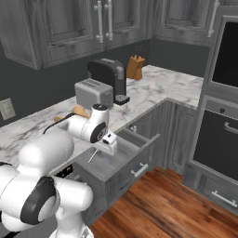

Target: Organize the utensils by type. Pick up the wooden spoons from the counter and place them in the open cabinet. Then pick up the metallic utensils from the counter and place them in the open drawer.

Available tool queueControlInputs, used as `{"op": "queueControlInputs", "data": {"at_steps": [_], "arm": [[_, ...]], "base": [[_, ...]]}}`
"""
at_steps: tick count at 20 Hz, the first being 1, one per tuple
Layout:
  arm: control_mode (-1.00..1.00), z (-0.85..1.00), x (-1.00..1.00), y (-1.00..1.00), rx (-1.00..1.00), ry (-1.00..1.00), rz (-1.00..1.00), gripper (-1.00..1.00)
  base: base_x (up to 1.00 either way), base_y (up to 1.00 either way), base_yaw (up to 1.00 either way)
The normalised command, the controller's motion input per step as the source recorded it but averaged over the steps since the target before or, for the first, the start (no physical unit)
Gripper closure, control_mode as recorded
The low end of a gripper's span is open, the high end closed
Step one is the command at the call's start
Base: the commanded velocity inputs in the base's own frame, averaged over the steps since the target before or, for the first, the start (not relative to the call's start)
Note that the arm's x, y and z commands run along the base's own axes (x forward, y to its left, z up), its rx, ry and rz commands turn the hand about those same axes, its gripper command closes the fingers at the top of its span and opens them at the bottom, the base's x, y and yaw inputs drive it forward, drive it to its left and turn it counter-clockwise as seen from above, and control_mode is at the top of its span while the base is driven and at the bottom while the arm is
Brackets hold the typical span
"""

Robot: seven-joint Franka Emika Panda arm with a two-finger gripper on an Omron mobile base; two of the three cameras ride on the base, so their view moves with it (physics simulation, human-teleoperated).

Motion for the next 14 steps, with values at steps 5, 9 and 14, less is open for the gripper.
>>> {"op": "queueControlInputs", "data": {"at_steps": [5,9,14], "arm": [[-1.0,-0.28,0.21,-0.23,0.0,0.12,0.0,1.0],[-1.0,-0.22,0.33,-0.28,0.0,0.05,0.0,1.0],[-1.0,-0.16,0.49,-0.18,0.0,0.05,0.0,1.0]], "base": [[0.0,0.0,0.0],[0.0,0.0,0.0],[0.0,0.0,0.0]]}}
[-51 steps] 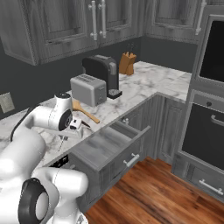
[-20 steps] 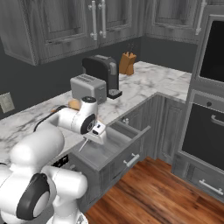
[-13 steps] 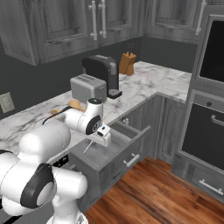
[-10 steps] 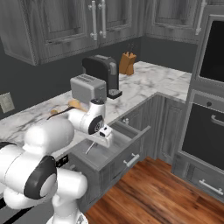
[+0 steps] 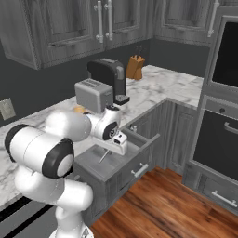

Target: Organize the utensils by type. Pick up the wooden spoons from the counter and place them in the open cabinet. Then pick up the metallic utensils from the counter and place them in the open drawer.

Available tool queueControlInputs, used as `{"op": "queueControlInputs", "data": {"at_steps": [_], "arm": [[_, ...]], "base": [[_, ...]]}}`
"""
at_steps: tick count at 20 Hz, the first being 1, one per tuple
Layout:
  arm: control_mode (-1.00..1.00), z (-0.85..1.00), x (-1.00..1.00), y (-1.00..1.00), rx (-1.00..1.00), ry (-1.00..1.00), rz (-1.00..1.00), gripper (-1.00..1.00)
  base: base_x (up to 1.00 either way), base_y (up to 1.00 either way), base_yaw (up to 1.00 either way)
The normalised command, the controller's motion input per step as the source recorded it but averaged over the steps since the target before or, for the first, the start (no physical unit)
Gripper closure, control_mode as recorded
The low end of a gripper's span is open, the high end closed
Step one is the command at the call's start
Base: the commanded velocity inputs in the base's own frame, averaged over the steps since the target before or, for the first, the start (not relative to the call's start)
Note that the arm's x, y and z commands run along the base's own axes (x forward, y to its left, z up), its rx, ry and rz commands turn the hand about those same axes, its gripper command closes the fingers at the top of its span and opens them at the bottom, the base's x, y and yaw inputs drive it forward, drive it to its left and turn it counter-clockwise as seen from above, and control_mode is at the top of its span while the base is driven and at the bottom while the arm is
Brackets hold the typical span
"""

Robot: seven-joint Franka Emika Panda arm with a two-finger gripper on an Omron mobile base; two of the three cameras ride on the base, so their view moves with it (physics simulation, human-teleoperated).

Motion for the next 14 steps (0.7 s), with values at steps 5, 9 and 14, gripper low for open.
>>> {"op": "queueControlInputs", "data": {"at_steps": [5,9,14], "arm": [[-1.0,-0.22,0.46,-0.03,0.0,0.0,0.0,1.0],[-1.0,-0.4,0.2,-0.12,0.0,-0.02,0.0,1.0],[-1.0,-0.46,0.01,-0.11,0.0,-0.13,0.0,1.0]], "base": [[0.0,0.0,0.0],[0.0,0.0,0.0],[0.0,0.0,0.0]]}}
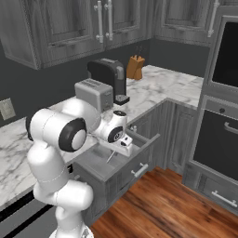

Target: Organize the utensils by type. Pick up the wooden spoons from the counter and place them in the open cabinet. Then pick up the metallic utensils from the counter and place them in the open drawer.

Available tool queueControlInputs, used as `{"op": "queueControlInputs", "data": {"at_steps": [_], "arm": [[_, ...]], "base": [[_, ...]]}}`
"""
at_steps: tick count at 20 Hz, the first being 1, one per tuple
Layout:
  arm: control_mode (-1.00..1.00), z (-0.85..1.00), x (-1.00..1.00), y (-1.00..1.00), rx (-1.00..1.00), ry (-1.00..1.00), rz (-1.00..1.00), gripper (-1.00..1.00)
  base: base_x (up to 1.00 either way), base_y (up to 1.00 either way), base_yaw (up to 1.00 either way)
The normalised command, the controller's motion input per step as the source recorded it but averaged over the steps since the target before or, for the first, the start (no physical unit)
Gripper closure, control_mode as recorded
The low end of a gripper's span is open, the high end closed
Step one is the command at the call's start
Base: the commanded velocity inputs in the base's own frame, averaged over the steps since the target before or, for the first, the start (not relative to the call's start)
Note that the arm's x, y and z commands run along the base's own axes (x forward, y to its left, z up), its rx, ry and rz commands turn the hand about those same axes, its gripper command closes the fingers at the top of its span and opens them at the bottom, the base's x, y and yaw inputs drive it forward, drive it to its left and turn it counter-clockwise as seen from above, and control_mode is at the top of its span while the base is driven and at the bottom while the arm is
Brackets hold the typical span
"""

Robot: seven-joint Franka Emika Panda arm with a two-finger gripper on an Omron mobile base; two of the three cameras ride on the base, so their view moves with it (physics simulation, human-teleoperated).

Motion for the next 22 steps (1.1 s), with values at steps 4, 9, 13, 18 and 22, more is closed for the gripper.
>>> {"op": "queueControlInputs", "data": {"at_steps": [4,9,13,18,22], "arm": [[-1.0,-0.36,0.08,-0.03,0.0,-0.12,0.0,1.0],[-1.0,-0.36,0.18,0.0,0.0,-0.06,0.0,1.0],[-1.0,-0.24,0.18,0.0,0.0,-0.02,0.0,1.0],[-1.0,-0.12,0.08,-0.1,0.0,0.0,0.0,1.0],[-1.0,-0.23,-0.07,-0.39,0.0,0.0,-0.01,1.0]], "base": [[0.0,0.0,0.0],[0.0,0.0,0.0],[0.0,0.0,0.0],[0.0,0.0,0.0],[0.0,0.0,0.0]]}}
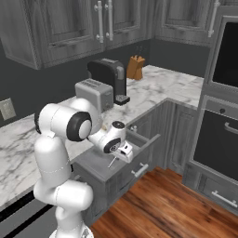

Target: Organize the utensils by type. Pick up the wooden spoons from the counter and place them in the open cabinet. Then pick up the metallic utensils from the counter and place them in the open drawer.

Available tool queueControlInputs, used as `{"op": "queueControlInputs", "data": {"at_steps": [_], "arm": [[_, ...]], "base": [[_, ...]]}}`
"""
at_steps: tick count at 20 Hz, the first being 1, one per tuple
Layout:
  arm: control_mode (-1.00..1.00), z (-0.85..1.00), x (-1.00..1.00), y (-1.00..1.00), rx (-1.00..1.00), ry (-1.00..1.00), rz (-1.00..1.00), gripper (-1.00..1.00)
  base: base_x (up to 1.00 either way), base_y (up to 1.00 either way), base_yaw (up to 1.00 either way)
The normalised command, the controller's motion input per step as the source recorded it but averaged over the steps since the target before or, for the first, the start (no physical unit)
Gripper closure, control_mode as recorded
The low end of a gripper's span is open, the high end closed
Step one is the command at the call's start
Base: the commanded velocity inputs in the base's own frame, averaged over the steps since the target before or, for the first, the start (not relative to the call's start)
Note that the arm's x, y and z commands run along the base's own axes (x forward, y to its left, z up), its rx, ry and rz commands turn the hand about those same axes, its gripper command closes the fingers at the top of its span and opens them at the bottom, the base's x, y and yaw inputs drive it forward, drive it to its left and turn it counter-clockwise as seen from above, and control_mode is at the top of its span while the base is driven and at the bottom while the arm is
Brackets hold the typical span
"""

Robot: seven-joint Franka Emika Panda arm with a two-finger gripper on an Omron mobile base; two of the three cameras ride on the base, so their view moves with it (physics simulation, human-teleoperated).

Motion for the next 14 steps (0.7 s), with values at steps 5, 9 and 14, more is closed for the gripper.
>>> {"op": "queueControlInputs", "data": {"at_steps": [5,9,14], "arm": [[-1.0,-0.24,-0.33,-0.57,0.0,0.0,-0.08,1.0],[-1.0,-0.2,-0.28,-0.57,0.0,0.0,-0.07,1.0],[-1.0,-0.09,-0.25,-0.51,0.0,0.0,-0.05,1.0]], "base": [[0.0,0.0,0.0],[0.0,0.0,0.0],[0.0,0.0,0.0]]}}
